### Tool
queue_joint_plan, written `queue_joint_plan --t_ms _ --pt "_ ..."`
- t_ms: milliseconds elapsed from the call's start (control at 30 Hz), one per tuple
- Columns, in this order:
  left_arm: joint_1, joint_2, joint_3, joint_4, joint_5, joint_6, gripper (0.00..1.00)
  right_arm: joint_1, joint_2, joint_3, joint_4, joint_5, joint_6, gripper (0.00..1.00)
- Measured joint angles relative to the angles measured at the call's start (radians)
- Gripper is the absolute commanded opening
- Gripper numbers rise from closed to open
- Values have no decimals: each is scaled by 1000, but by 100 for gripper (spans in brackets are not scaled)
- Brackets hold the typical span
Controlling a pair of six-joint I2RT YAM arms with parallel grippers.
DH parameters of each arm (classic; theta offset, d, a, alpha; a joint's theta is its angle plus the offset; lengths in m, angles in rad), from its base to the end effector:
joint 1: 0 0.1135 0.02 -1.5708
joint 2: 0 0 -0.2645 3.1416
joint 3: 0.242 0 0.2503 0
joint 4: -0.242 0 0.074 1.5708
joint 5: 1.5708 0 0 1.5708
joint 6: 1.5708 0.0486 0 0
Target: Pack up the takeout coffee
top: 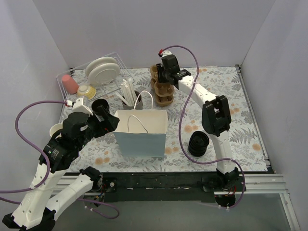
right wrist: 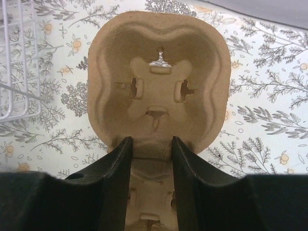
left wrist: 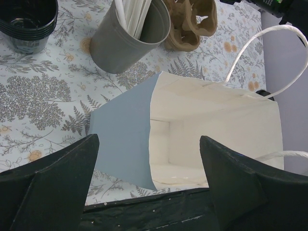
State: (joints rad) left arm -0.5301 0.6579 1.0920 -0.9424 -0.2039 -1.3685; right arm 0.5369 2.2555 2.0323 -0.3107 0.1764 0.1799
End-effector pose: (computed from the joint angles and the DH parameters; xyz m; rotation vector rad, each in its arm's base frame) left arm 0.1017 -0.0482 0.3727 -1.0190 1.9610 -0.9225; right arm 0.4705 0.2701 0.2611 -0.2689 2.0879 0.2466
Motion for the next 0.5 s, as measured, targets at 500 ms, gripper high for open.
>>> queue_joint_plan --t_ms 500 --pt "0 51 19 -42 -35 -6 79 -34 -299 14 -101 -145 -137 29"
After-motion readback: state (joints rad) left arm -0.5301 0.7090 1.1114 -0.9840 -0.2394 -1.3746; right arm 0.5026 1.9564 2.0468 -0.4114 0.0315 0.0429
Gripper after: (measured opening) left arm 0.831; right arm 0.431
